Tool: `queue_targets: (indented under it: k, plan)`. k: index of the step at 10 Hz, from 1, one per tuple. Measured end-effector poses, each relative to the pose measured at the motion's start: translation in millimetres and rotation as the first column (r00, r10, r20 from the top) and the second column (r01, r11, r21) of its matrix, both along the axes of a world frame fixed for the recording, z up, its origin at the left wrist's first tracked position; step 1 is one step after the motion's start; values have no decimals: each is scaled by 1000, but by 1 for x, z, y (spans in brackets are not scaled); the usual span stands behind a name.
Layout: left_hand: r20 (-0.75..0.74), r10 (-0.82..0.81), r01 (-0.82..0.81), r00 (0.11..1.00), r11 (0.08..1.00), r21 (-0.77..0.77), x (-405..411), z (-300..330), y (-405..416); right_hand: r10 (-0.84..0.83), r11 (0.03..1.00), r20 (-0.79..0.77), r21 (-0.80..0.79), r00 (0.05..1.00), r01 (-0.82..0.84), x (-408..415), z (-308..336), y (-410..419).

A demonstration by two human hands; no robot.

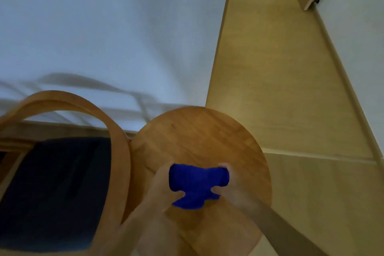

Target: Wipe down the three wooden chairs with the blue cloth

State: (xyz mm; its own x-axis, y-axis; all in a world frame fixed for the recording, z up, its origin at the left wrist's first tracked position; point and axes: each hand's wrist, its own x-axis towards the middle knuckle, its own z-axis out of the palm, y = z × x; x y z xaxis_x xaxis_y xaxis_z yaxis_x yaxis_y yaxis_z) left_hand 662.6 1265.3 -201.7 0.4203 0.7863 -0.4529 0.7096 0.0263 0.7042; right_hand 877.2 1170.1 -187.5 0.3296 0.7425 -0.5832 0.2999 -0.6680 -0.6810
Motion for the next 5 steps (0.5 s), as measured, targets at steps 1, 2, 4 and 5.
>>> queue_targets:
  k: [1,2,4,5]
  plan:
    - [-36,26,-25,999,999,26,-10,-56,-7,-20,999,13,-37,1000,20,-13,-57,-3]
    - [-52,-2,4,999,999,41,-12,-90,-13,22,1000,148,-7,989,-21,-28,-99,-8]
    - [5,-130,130,991,990,51,-38,-102,-28,178,981,228,-122,957,-153,-36,-97,-19]
    - [-43,-175,177,984,983,47,-46,-87,-14,241,970,266,-80,933,-227,-31,-62,-13]
